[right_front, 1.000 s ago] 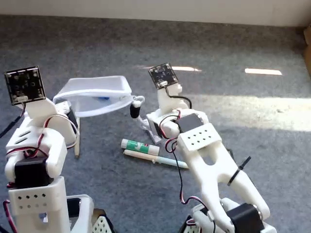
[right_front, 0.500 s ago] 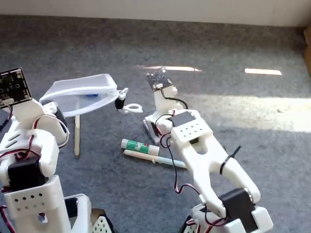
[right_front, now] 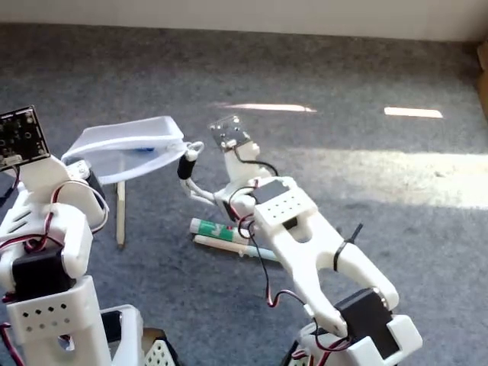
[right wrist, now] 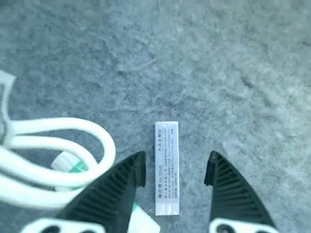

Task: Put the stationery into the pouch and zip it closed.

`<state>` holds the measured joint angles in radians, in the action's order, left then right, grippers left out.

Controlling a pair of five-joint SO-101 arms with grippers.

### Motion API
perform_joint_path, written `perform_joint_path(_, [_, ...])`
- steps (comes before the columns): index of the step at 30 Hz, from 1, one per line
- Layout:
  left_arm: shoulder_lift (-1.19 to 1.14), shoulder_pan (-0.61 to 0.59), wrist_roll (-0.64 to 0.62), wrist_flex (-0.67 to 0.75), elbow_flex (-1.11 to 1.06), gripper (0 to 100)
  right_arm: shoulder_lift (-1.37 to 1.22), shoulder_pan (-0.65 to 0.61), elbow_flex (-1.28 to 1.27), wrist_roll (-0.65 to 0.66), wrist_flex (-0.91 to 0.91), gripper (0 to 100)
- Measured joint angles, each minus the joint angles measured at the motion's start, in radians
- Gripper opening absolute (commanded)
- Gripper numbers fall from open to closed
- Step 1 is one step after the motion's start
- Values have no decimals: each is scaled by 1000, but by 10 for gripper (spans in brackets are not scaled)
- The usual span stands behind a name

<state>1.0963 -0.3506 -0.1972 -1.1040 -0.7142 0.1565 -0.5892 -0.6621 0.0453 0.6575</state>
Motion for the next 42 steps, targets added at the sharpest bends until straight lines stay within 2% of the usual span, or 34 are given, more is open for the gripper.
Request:
perform_joint_path(14, [2, 0, 0, 0, -11, 7, -183, 0, 2, 0, -152, 193])
perform_joint_path(23, [2, 0, 0, 0, -11, 7, -270, 8, 66, 0, -161, 30])
perform_joint_path(29, [2, 0, 0, 0, -11, 7, -293, 46, 92, 0, -161, 4])
perform_joint_path(36, [2, 0, 0, 0, -11, 7, -295, 68, 173, 66, 5, 4])
perform_joint_path(42, [2, 0, 0, 0, -11, 7, -295, 129, 338, -61, 207, 4])
